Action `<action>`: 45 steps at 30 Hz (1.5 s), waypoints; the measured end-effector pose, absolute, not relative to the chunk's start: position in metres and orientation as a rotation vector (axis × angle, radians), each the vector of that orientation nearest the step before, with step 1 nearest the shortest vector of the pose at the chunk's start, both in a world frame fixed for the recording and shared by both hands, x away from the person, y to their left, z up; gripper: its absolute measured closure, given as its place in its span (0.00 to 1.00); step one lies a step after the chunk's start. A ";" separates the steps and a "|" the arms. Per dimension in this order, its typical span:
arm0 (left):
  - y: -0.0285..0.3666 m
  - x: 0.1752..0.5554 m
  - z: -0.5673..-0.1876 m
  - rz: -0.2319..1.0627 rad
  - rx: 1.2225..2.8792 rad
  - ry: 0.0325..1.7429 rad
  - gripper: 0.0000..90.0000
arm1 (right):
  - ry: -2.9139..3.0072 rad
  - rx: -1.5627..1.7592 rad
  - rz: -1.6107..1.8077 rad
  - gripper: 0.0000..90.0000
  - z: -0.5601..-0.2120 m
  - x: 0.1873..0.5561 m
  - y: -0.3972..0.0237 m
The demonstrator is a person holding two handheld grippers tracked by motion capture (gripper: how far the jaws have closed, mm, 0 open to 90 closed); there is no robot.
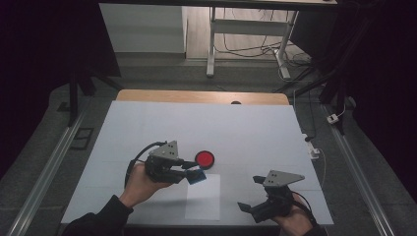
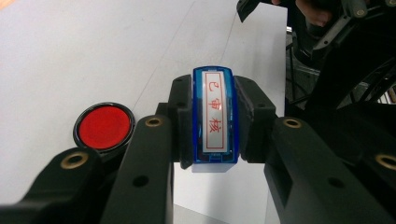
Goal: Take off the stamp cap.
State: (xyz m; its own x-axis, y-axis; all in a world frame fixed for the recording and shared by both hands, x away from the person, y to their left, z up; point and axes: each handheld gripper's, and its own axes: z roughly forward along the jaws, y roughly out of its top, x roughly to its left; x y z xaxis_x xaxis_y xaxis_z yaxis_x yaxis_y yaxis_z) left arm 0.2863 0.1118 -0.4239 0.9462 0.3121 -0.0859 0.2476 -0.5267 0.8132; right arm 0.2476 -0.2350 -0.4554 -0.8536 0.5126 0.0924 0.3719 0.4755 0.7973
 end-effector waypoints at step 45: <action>0.113 0.286 -0.424 0.061 2.106 0.275 0.78 | 2.694 0.612 1.450 0.00 -0.465 0.286 -0.159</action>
